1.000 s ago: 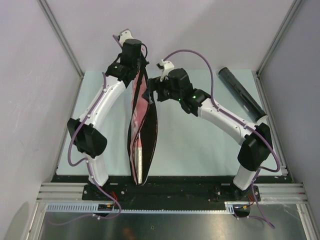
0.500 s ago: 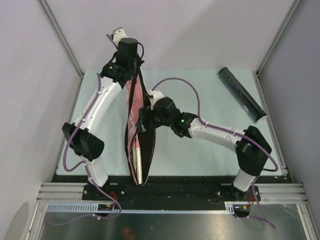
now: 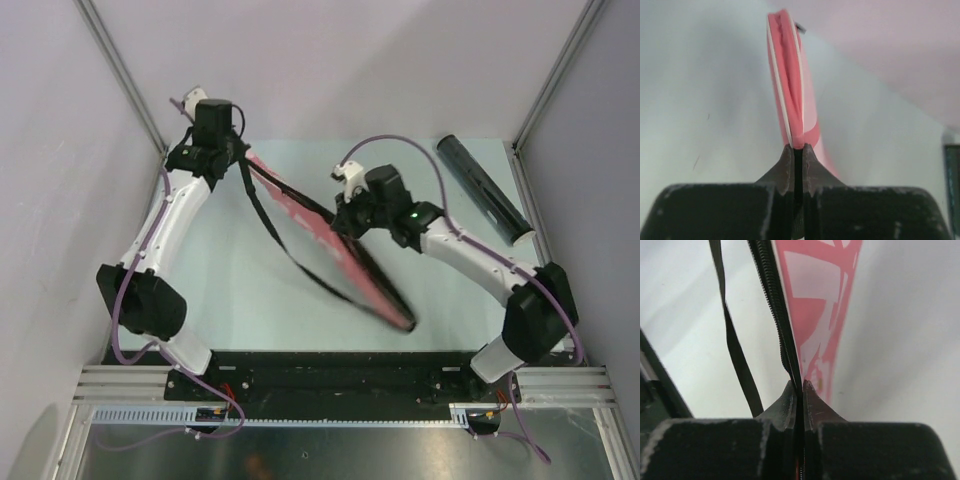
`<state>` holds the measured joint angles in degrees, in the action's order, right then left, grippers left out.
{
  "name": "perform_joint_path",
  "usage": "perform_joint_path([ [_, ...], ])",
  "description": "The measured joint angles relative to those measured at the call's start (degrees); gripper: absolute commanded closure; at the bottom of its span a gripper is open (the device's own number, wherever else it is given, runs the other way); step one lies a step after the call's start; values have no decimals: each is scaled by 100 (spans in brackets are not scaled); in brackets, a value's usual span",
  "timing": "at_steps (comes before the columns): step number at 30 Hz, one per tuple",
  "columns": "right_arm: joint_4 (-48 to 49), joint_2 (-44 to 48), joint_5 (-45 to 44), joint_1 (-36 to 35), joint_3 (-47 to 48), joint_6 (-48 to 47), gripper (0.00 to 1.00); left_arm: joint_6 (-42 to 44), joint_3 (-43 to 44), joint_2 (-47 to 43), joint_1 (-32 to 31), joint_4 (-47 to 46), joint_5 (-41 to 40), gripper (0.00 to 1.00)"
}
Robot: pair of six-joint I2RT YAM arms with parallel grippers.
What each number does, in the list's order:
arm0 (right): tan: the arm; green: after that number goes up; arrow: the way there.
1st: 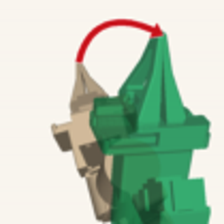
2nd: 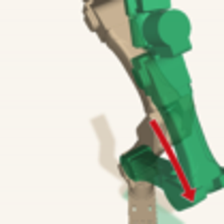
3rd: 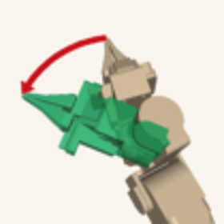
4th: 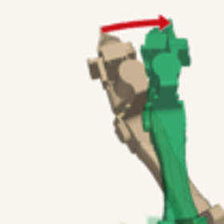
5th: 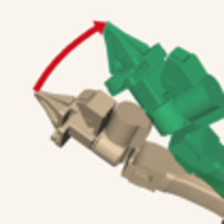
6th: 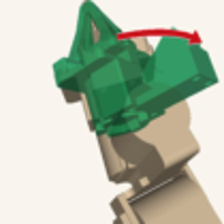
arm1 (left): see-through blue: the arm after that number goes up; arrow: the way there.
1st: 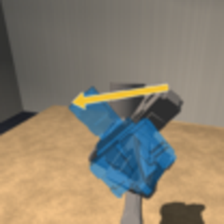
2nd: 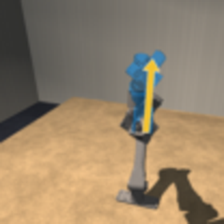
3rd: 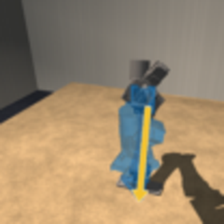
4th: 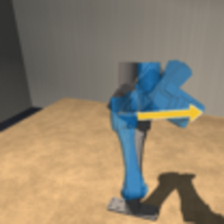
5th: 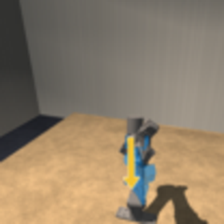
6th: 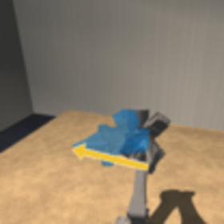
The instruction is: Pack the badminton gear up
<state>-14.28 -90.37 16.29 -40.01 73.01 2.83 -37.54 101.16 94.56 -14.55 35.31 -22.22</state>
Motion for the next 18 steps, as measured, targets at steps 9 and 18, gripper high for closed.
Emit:
perform_joint_path([
  [9, -861, 356, 568, 407, -83, -1366, 100, -697, -2079, -610, 509, 28, 986, 96],
  [18, -284, 142, 1403, 378, -990, -1172, 100, -1139, -2988, -1303, 774, 37, 1377, 23],
])
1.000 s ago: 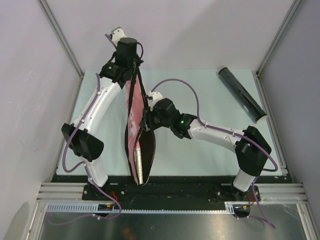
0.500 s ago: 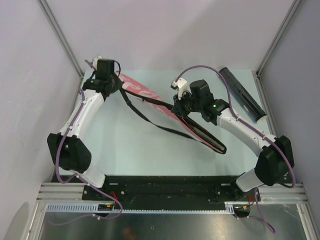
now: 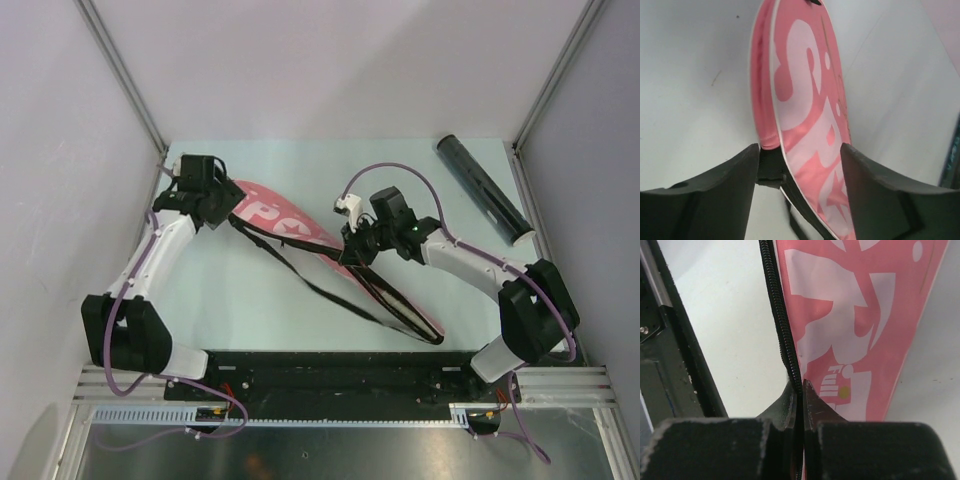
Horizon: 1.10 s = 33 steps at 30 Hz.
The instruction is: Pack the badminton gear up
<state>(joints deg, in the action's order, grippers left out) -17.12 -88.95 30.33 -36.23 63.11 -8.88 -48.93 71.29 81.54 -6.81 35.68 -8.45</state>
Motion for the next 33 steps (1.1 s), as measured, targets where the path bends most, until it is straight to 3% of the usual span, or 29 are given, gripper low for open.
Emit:
perform_joint_path([
  [9, 538, 2, 734, 278, -343, 549, 100, -332, -424, -90, 24, -181, 837, 16],
  [14, 702, 2, 896, 350, -365, 743, 100, -678, -942, -374, -31, -188, 1325, 23],
  [17, 774, 2, 951, 348, -365, 815, 100, -848, -1045, -448, -151, -238, 1495, 37],
  [18, 791, 2, 968, 350, -365, 835, 100, -905, -1060, -439, -210, -295, 1539, 50],
  [20, 804, 2, 997, 350, -365, 848, 100, -1001, -1067, -361, -308, -439, 1622, 57],
  [25, 776, 35, 1023, 350, -402, 844, 100, -1005, -1043, -70, -398, -739, 1661, 85],
  [27, 758, 46, 1027, 352, -409, 846, 73, -981, -1008, -52, -424, -809, 1652, 100],
  [29, 752, 68, 1021, 350, -409, 881, 36, -931, -975, -70, -444, -855, 1652, 100],
  [33, 758, 313, 352, 190, -413, 1237, 13, -957, -975, -175, -442, -809, 1698, 100],
])
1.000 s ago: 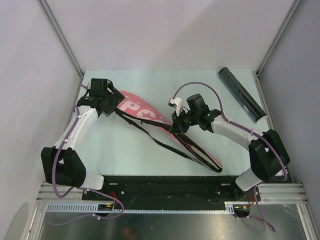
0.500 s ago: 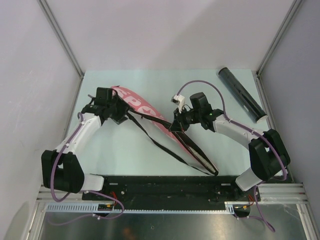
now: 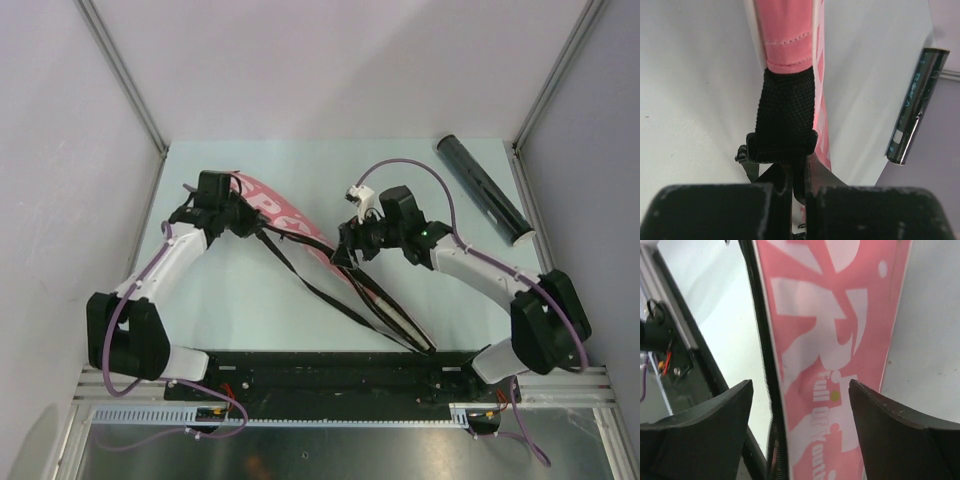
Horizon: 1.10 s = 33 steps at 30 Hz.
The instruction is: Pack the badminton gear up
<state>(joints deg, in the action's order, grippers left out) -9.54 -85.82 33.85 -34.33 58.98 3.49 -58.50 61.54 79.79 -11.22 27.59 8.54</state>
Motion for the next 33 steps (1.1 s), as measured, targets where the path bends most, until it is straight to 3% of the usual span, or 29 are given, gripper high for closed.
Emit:
perform_joint_path([
  [2, 48, 227, -656, -225, 0, 310, 1, -48, 13, -52, 0, 109, 22, 100],
  [6, 203, 601, -2002, -1154, 175, 846, 1, -118, 203, -55, 0, 557, 20, 100],
  [10, 426, 474, -3038, -1974, 621, 765, 18, -203, 581, -26, -31, 1134, -63, 100],
  [12, 544, 321, -3421, -2192, 796, 584, 21, -212, 754, 0, -46, 1346, -98, 100],
  [14, 717, 103, -3735, -2402, 973, 317, 36, -223, 931, 42, -57, 1578, -153, 100],
  [16, 929, -85, -3882, -2527, 1051, 15, 42, -264, 1016, 74, -61, 1729, -216, 100],
  [18, 1172, -260, -3897, -2638, 1060, -354, 41, -315, 1056, 103, -61, 1860, -260, 100],
  [22, 1635, -625, -3823, -2702, 1060, -1154, 25, -402, 1145, 175, -61, 2013, -293, 99],
  [28, 2277, -855, -3650, -2719, 807, -2396, 25, -450, 1255, 269, -59, 2131, -282, 100],
  [31, 2468, -866, -3639, -2691, 732, -2603, 23, -448, 1298, 313, -59, 2162, -280, 100],
  [33, 2476, -828, -3591, -2610, 732, -2269, 22, -448, 1325, 345, -59, 2188, -278, 99],
])
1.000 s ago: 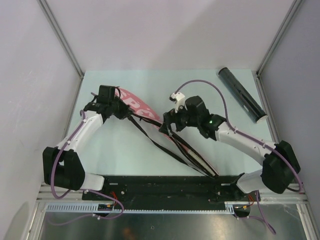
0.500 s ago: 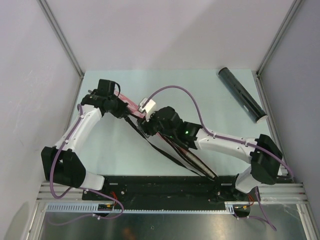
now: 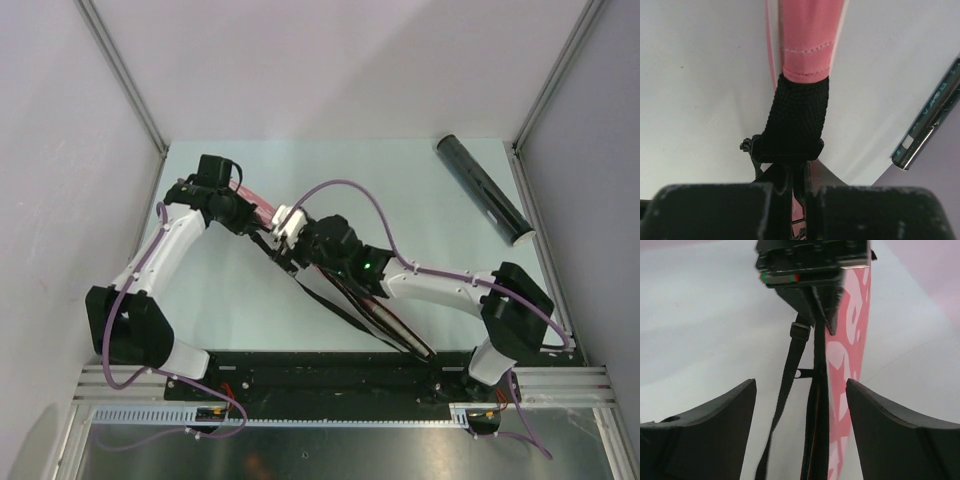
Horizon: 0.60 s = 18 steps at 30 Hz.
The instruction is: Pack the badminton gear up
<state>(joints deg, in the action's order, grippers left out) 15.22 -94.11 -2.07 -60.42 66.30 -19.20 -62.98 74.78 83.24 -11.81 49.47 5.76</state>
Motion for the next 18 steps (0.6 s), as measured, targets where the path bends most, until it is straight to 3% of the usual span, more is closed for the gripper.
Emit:
perform_joint_path([
  [7, -654, 525, 855, 697, 90, 2876, 25, -4, 35, 39, -2, 28, 9, 100],
  [15, -599, 560, 1093, 369, -17, 5899, 44, -175, 33, 79, 7, 28, 160, 100],
  [18, -251, 570, 890, 407, -404, 6756, 45, -260, 7, 66, 50, 39, 221, 100],
])
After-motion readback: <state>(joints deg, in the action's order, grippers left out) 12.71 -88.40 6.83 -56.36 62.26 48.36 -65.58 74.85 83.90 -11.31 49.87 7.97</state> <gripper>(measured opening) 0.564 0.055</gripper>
